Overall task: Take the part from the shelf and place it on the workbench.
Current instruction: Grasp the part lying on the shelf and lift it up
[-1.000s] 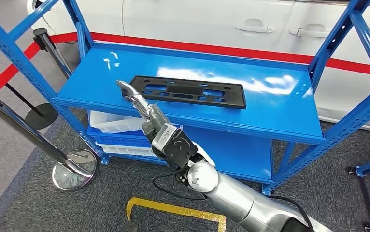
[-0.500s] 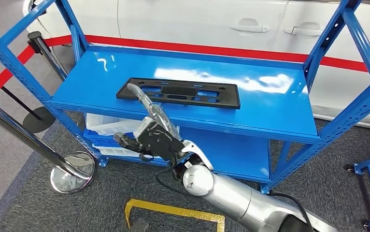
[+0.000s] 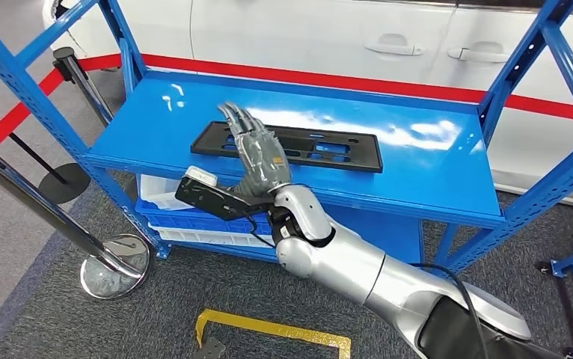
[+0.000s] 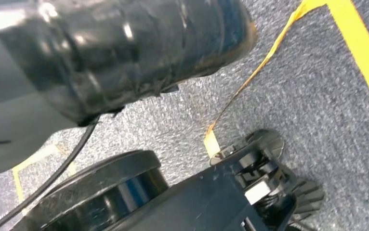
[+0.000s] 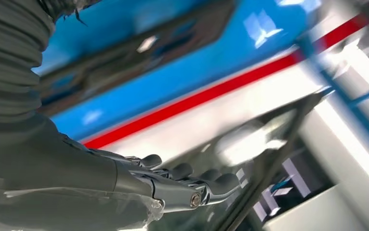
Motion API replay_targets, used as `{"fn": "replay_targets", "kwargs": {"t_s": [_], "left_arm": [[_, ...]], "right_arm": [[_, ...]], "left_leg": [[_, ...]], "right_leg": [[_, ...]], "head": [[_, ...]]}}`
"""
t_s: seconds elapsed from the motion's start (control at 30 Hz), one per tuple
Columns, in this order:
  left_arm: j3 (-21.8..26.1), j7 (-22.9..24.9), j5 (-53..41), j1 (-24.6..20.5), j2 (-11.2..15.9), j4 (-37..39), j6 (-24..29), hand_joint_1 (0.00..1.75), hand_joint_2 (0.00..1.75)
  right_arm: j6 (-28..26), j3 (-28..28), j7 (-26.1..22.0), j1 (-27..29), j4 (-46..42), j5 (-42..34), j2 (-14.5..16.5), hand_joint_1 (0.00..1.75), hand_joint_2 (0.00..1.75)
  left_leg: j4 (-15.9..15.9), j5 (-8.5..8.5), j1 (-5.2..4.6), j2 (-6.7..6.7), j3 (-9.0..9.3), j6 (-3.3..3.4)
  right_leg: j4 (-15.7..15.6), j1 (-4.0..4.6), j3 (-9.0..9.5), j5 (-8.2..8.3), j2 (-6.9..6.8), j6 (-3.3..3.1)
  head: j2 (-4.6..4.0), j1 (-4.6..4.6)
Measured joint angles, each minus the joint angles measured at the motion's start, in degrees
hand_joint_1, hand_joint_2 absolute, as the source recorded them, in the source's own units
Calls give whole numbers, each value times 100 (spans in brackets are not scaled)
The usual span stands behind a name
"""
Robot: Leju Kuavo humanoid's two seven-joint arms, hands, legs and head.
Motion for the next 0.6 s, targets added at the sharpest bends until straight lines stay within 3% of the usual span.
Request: {"fn": "replay_targets", "kwargs": {"t_s": [0.1,0.17,0.27,0.33,0.37,0.47,0.53,0.6], "left_arm": [[-3,-13,-22,-12,4,1,26,0,0],[-3,-39,56,-8,4,1,39,0,0],[0,-126,268,27,12,1,49,0,0],[3,-195,367,85,19,2,41,0,0],[4,-229,398,114,23,3,39,0,0],[7,-320,446,156,42,9,43,0,0],[11,-355,453,158,51,14,48,0,0],[13,-370,450,166,54,20,50,0,0]], "right_arm": [[-20,19,395,-174,444,635,-24,0,175],[28,20,591,-280,698,900,-60,0,175],[207,20,900,-380,1053,1158,-200,0,175],[392,20,1104,-387,1251,1289,-364,0,175],[508,20,1194,-386,1324,1367,-457,0,175],[838,20,1367,-390,1449,1662,-726,0,175],[981,21,1424,-386,1504,1800,-860,0,175],[1150,22,1485,-381,1546,1903,-966,0,175]], "left_leg": [[34,-16,-2,5,-45,-55],[214,-136,13,15,-128,-103],[1191,-562,43,25,-602,-183],[1585,-605,51,26,-843,-190],[1477,-477,51,26,-817,-177],[413,62,31,20,-349,-100],[43,126,-6,14,-175,-58],[-19,123,-22,13,-146,-24]], "right_leg": [[-62,11,11,-12,18,-68],[-82,-10,27,-2,18,-110],[-90,-13,45,-11,5,-150],[-89,-6,52,-20,2,-157],[-88,-4,59,-25,7,-157],[-98,0,87,-41,34,-131],[-124,2,81,-33,49,-84],[-164,0,84,-16,56,-21]], "head": [[0,0],[0,-15],[0,-46],[0,-45],[0,-45],[0,-43],[0,-41],[0,-43]]}}
